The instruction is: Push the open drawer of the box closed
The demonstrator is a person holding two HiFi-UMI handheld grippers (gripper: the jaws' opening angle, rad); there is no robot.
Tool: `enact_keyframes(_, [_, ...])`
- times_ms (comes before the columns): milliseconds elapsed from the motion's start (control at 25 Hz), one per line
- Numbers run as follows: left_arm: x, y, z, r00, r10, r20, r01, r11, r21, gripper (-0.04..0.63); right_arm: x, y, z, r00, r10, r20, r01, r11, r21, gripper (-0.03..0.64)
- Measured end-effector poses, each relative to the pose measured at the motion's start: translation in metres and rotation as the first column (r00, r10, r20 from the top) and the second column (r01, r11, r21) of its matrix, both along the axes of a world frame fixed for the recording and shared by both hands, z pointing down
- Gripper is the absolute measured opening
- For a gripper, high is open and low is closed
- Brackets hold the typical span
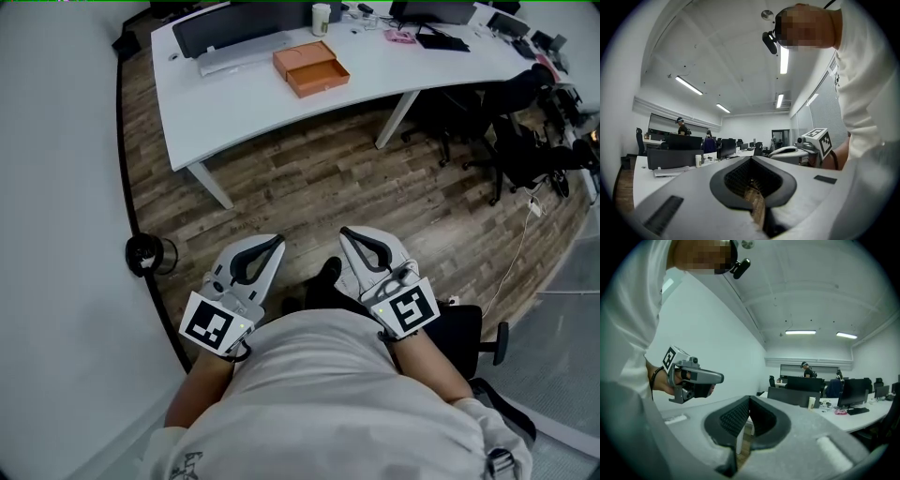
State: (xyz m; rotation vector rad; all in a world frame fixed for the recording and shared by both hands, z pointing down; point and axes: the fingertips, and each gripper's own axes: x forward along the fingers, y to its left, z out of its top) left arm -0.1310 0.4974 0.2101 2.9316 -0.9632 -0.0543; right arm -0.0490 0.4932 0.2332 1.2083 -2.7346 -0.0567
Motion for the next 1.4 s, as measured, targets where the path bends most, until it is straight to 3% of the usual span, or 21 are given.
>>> enact_keyframes(280, [0.028,-0.058,0.014,1.000,-0.013,-0.011,0.013,1.000,-0.015,-0.002,0.041,-0.057,0.012,1.000,0.002,-0.004,-0.002,1.000,-0.026,0.002])
enact_keyframes(440, [0.051,-0.098,0.030,0.999,-0.019,0.029,0.021,0.997,-0.072,-0.002,0.072,-0.094,0.017,1.000,-0.002,-0.012,0.002,0.999,-0.039,0.002])
enact_keyframes(840, [0.122,-0.179,0.035,0.998,-0.026,0.056,0.030,0.997,-0.076,-0.002,0.151,-0.167,0.025,1.000,-0.016,0.000,0.016,0.998,-0.058,0.002])
enact_keyframes(1400, [0.163,-0.224,0.037,0.998,0.035,0.048,-0.032,0.997,-0.070,-0.002,0.181,-0.210,0.025,1.000,0.017,0.011,-0.017,0.999,-0.050,0.002])
